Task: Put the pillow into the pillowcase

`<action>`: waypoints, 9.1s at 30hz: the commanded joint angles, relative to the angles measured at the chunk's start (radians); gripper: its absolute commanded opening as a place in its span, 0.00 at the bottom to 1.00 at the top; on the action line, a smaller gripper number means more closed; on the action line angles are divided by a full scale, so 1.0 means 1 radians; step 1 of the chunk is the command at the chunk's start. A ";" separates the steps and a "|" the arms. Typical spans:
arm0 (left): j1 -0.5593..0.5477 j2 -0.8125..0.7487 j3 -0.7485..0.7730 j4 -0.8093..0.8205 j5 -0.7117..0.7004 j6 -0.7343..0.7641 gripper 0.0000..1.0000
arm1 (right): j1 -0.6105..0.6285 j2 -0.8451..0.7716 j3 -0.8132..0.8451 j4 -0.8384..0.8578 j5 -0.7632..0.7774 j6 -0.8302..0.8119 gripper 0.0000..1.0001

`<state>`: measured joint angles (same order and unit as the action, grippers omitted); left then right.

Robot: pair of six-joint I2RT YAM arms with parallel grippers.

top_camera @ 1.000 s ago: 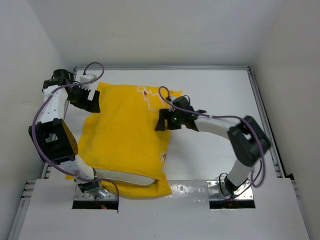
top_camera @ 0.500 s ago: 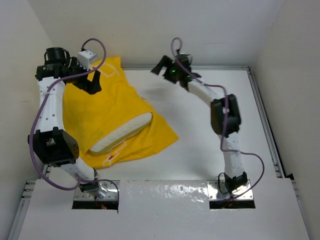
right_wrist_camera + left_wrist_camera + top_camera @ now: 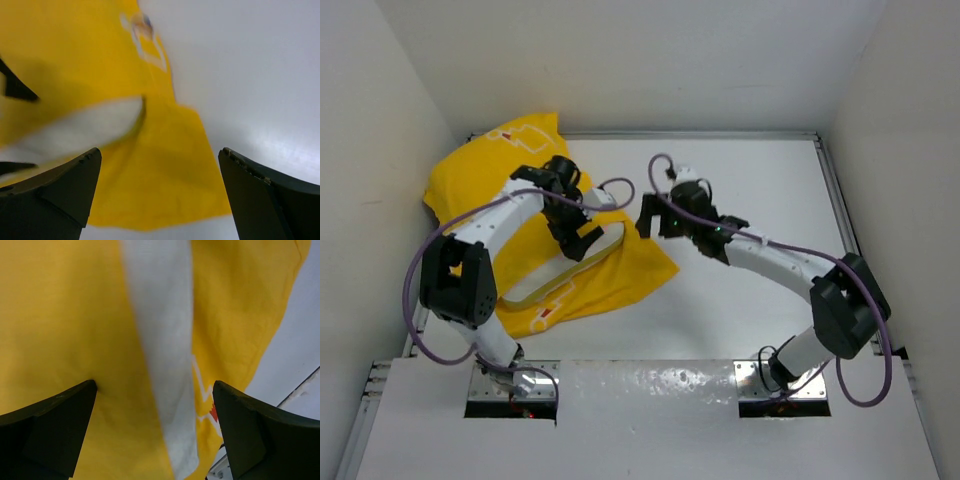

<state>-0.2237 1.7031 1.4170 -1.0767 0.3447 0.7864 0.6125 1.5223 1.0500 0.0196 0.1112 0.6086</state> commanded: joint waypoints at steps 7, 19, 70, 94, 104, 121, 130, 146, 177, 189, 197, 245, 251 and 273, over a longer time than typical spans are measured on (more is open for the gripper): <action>-0.213 -0.313 -0.369 0.229 -0.444 -0.133 1.00 | 0.280 -0.100 -0.257 -0.047 0.352 0.092 0.99; -0.223 -0.286 -0.644 0.779 -0.805 -0.210 0.95 | 0.386 0.082 -0.248 0.051 0.403 0.398 0.99; -0.256 0.015 0.290 0.431 -0.016 -0.765 0.00 | 0.023 0.426 0.059 0.499 -0.058 0.266 0.19; -0.210 0.035 0.300 0.417 0.094 -0.829 0.00 | 0.194 0.644 0.120 0.305 0.198 0.069 0.41; -0.170 0.015 0.200 0.242 0.011 -0.708 0.00 | 0.173 0.419 -0.194 0.166 0.458 0.154 0.00; -0.200 0.018 0.190 0.376 0.162 -0.628 0.00 | 0.101 0.136 -0.325 0.479 0.148 -0.033 0.17; -0.195 0.015 0.258 0.333 0.206 -0.636 0.00 | 0.102 0.404 -0.082 0.511 -0.019 0.098 0.59; -0.151 0.009 0.163 0.356 0.402 -0.678 0.00 | 0.208 0.457 -0.138 0.006 0.493 0.200 0.00; -0.184 0.026 0.201 0.397 0.366 -0.515 0.00 | 0.110 0.275 -0.231 0.511 0.070 -0.023 0.57; -0.172 0.015 0.183 0.417 0.462 -0.576 0.00 | 0.133 0.650 0.088 0.120 0.406 0.133 0.36; -0.151 0.001 0.169 0.397 0.438 -0.581 0.00 | 0.119 0.485 -0.100 0.084 0.433 0.180 0.00; -0.207 0.073 -0.095 0.603 0.206 -0.515 0.00 | 0.101 0.420 -0.131 0.341 0.117 0.267 0.69; -0.203 0.053 -0.092 0.551 0.249 -0.504 0.00 | 0.063 0.486 -0.065 0.011 0.387 0.586 0.08; -0.354 0.084 -0.194 0.269 0.042 -0.127 0.00 | -0.252 -0.307 -0.633 0.684 0.404 0.203 0.00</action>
<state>-0.5388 1.7195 1.2720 -0.6430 0.5350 0.6498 0.4099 1.2755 0.3481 0.5632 0.3283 0.9535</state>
